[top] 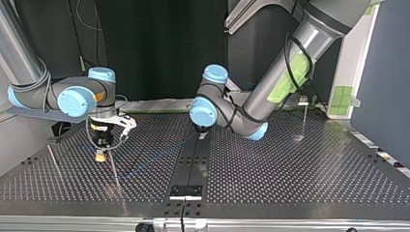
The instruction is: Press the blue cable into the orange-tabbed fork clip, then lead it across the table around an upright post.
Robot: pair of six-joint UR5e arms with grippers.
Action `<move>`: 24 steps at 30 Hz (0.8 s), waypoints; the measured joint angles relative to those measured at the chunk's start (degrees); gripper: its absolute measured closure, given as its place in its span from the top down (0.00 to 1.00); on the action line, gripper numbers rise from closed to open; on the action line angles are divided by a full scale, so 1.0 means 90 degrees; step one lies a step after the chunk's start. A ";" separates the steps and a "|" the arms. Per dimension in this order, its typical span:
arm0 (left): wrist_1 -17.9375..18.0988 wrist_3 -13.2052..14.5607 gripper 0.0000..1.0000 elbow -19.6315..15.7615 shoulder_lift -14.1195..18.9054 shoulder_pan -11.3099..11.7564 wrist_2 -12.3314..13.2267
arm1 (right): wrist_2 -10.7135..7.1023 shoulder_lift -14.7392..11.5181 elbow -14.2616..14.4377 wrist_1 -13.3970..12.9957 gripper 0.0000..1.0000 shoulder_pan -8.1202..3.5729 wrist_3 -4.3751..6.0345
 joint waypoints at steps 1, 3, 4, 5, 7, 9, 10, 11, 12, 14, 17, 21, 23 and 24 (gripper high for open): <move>0.0044 -0.0011 0.93 -0.0048 -0.0003 0.0012 -0.0049 | 0.0000 0.0000 0.0001 0.0000 0.00 0.0000 -0.0003; 0.0141 -0.0007 0.93 -0.0154 -0.0006 0.0040 -0.0153 | 0.0000 0.0000 0.0002 0.0000 0.00 0.0001 -0.0015; 0.0177 0.0001 0.93 -0.0195 -0.0005 0.0051 -0.0197 | 0.0000 0.0000 0.0002 0.0000 0.00 0.0001 -0.0019; 0.0218 0.0014 0.93 -0.0242 -0.0006 0.0065 -0.0260 | 0.0000 0.0000 0.0002 0.0000 0.00 0.0003 -0.0023; 0.0256 0.0034 0.93 -0.0295 -0.0007 0.0081 -0.0366 | 0.0000 0.0000 0.0002 0.0000 0.00 0.0005 -0.0028; 0.0283 0.0035 0.93 -0.0348 -0.0009 0.0090 -0.0482 | 0.0000 0.0000 0.0001 0.0000 0.00 0.0007 -0.0040; 0.0296 0.0030 0.93 -0.0373 -0.0009 0.0093 -0.0530 | 0.0000 0.0000 0.0001 0.0000 0.00 0.0007 -0.0045; 0.0327 0.0015 0.93 -0.0416 -0.0010 0.0094 -0.0596 | 0.0000 0.0000 0.0001 0.0000 0.00 0.0007 -0.0050; 0.0355 0.0002 0.93 -0.0455 -0.0010 0.0096 -0.0645 | 0.0000 0.0000 0.0000 0.0000 0.00 0.0007 -0.0052; 0.0431 -0.0024 0.93 -0.0553 -0.0010 0.0105 -0.0741 | 0.0000 0.0000 0.0000 0.0000 0.00 0.0008 -0.0055; 0.0544 -0.0041 0.93 -0.0701 -0.0010 0.0125 -0.0803 | -0.0001 0.0000 0.0000 0.0000 0.00 0.0009 -0.0057; 0.0695 -0.0046 0.93 -0.0915 -0.0010 0.0140 -0.0833 | 0.0000 0.0000 0.0001 0.0000 0.00 0.0009 -0.0058; 0.0764 -0.0049 0.93 -0.1017 -0.0009 0.0142 -0.0841 | 0.0000 0.0000 0.0000 0.0000 0.00 0.0009 -0.0058; 0.0792 -0.0050 0.93 -0.1059 -0.0010 0.0143 -0.0844 | -0.0001 0.0000 0.0000 0.0000 0.00 0.0009 -0.0058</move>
